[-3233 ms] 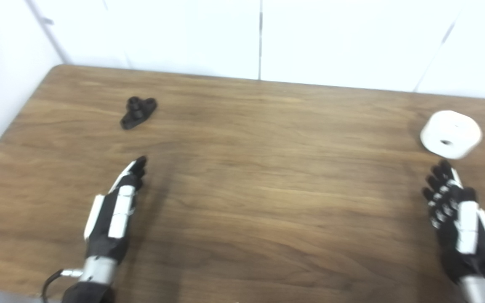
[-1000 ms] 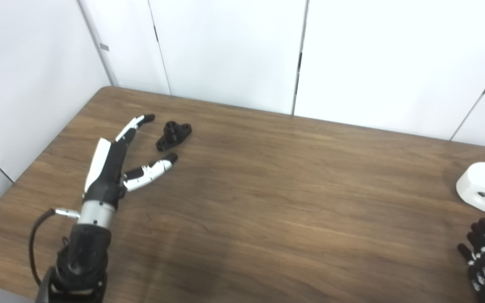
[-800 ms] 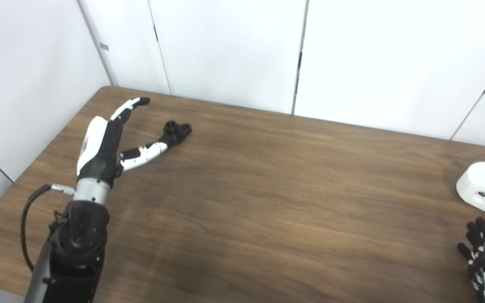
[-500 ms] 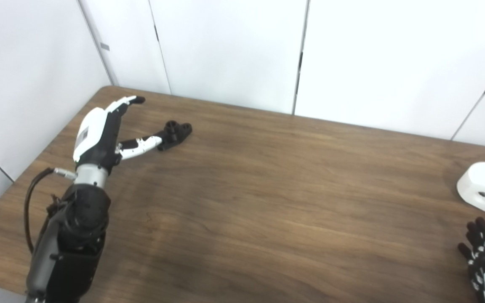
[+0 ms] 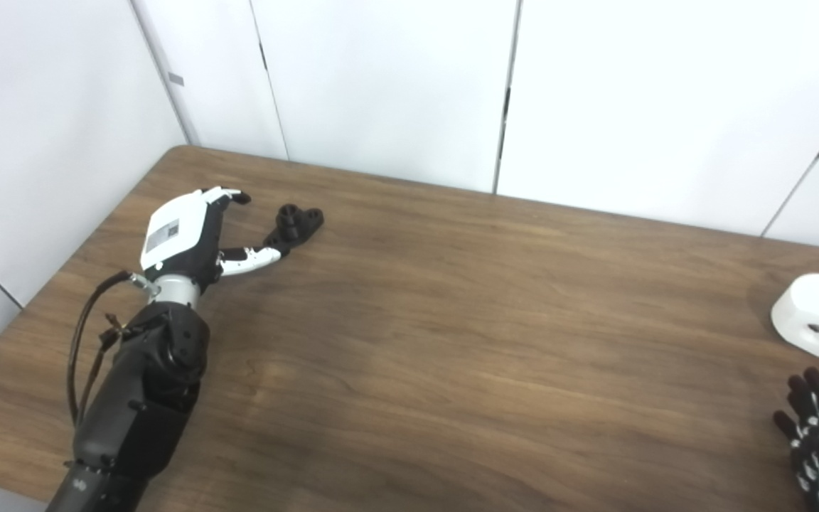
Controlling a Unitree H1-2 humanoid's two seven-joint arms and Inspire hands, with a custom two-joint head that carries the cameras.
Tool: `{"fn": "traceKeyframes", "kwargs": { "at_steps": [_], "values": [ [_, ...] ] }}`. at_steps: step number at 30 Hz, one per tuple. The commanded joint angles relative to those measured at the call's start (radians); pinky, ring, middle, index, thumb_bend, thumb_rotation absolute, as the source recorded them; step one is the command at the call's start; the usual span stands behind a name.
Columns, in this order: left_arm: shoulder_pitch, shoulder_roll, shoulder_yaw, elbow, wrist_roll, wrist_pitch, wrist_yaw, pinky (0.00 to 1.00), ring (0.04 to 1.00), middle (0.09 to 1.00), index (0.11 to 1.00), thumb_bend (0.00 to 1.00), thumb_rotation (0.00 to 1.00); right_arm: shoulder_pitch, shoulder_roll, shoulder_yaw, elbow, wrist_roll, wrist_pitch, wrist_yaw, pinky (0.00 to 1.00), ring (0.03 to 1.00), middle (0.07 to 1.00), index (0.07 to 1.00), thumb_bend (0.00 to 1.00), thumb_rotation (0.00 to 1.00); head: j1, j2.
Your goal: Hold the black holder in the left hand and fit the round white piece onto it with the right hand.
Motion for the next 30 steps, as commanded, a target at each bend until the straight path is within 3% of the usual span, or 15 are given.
{"fn": "traceKeyframes", "kwargs": {
  "at_steps": [1,30],
  "values": [
    [-0.052,0.040,-0.003,0.009,0.028,0.011,0.007,0.92,0.946,0.906,0.790,0.87,0.43,0.110,-0.022,0.011,-0.024,-0.003,-0.029,-0.013,1.00,0.996,0.977,0.988,0.59,1.00,0.002,0.003],
    [-0.199,0.035,-0.058,0.252,-0.006,0.027,0.004,0.93,0.944,0.899,0.762,0.83,0.42,0.119,-0.024,0.013,-0.035,-0.021,-0.026,-0.014,1.00,0.994,0.972,0.992,0.61,1.00,-0.011,0.011]
  ]
}}
